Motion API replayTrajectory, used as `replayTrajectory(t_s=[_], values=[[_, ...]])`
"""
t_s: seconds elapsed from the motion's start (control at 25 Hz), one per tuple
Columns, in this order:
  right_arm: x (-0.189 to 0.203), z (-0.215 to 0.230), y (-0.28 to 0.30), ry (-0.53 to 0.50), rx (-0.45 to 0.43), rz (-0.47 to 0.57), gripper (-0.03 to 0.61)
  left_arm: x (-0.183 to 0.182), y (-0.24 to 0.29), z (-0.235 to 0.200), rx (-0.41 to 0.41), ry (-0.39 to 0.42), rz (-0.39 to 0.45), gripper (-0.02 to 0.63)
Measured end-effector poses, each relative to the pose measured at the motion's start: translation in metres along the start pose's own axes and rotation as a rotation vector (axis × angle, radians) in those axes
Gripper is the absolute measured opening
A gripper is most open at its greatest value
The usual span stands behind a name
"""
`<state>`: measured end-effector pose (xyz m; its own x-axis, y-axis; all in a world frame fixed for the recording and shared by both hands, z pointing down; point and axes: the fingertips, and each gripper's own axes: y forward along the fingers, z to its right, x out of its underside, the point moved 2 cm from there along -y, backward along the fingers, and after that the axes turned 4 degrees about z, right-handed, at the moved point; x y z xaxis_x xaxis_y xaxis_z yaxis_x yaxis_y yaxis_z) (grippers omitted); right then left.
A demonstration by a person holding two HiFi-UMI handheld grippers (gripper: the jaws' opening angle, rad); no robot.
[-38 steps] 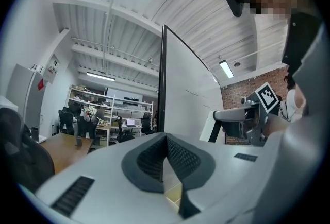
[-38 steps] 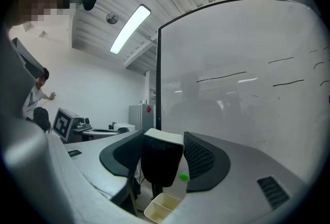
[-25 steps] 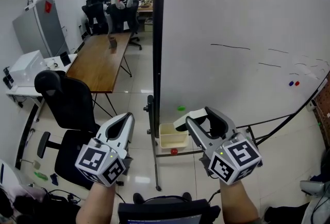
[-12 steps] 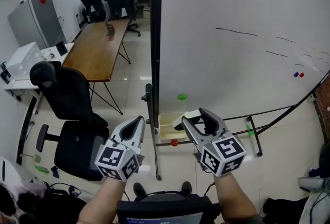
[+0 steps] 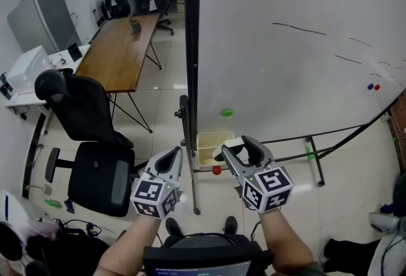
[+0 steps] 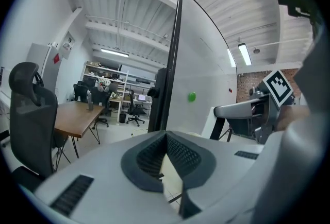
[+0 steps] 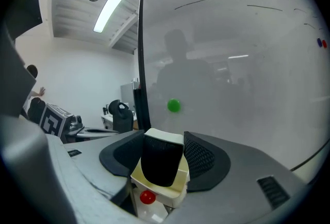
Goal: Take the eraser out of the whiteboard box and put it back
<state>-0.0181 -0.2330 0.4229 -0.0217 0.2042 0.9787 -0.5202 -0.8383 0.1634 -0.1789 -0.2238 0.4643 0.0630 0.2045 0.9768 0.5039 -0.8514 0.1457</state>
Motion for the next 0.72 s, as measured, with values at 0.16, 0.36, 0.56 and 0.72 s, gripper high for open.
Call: replayTrajectory(t_s=[0.16, 0.36, 0.56, 0.72], values=[[0.024, 0.003, 0.01, 0.002, 0.005, -0.037, 0.272, 0.011, 0.006, -0.003, 0.002, -0.013, -0.021, 0.035], [0.055, 0.003, 0.023, -0.05, 0.013, -0.094, 0.272, 0.029, 0.016, -0.001, 0.026, -0.024, -0.027, 0.035], [0.074, 0.001, 0.031, -0.06, 0.017, -0.126, 0.272, 0.042, 0.018, -0.002, 0.035, -0.018, -0.041, 0.035], [0.084, 0.001, 0.03, -0.084, 0.037, -0.142, 0.272, 0.054, 0.018, -0.004, 0.022, -0.034, -0.069, 0.035]])
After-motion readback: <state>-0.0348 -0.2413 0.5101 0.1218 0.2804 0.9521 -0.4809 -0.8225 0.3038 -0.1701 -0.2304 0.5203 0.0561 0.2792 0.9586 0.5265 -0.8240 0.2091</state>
